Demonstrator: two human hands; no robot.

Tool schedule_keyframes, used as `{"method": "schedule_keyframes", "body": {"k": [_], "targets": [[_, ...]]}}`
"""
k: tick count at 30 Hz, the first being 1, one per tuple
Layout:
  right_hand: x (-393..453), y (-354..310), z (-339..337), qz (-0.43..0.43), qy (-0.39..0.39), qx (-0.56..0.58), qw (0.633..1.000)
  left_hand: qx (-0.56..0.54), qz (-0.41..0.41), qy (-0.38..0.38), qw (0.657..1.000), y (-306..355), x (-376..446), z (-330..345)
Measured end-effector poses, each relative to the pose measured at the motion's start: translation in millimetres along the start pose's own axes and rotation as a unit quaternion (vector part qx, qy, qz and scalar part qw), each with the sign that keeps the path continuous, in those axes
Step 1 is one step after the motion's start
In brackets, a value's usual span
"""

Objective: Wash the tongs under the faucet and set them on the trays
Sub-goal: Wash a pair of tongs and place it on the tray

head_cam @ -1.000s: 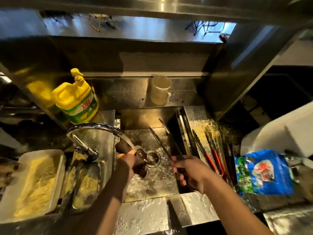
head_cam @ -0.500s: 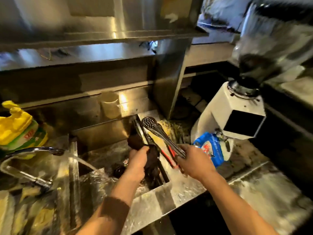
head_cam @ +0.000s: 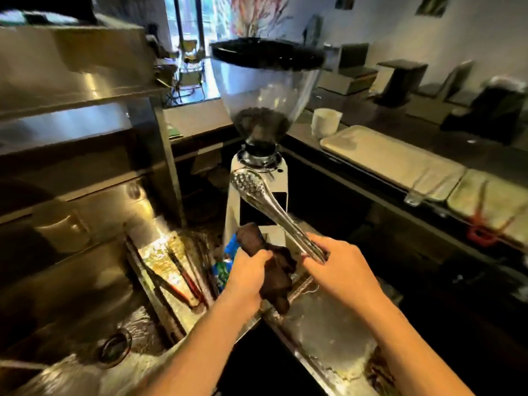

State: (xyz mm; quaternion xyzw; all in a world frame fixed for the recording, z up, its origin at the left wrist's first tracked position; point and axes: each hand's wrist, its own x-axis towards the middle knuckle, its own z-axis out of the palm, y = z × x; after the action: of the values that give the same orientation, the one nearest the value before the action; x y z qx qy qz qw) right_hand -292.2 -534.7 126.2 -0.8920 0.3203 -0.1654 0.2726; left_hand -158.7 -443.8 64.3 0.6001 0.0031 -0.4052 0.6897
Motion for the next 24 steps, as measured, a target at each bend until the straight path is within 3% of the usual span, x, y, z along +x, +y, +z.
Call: {"method": "schedule_keyframes", "body": {"k": [8, 12, 15, 19, 24], "targets": [[19.9, 63.2, -78.7, 0.088, 0.079, 0.049, 0.992, 0.045, -0.040, -0.040, 0.997, -21.1, 9.4, 108.5], [55.8, 87.8, -90.0, 0.154, 0.052, 0.074, 0.984, 0.064, -0.057, -0.043, 0.995, -15.7, 25.4, 144.7], [85.6, 93.4, -88.1, 0.229, 0.045, 0.183, 0.955, 0.076, -0.051, -0.055, 0.994, -8.5, 39.7, 160.8], [123.8, 100.5, -82.1, 0.293, 0.057, 0.230, 0.926, 0.095, -0.039, -0.089, 0.991, -2.4, 63.3, 170.8], [176.1, 110.9, -82.9, 0.371, 0.136, 0.289, 0.872, 0.125, -0.043, -0.123, 0.984, 1.8, 97.7, 179.7]]}}
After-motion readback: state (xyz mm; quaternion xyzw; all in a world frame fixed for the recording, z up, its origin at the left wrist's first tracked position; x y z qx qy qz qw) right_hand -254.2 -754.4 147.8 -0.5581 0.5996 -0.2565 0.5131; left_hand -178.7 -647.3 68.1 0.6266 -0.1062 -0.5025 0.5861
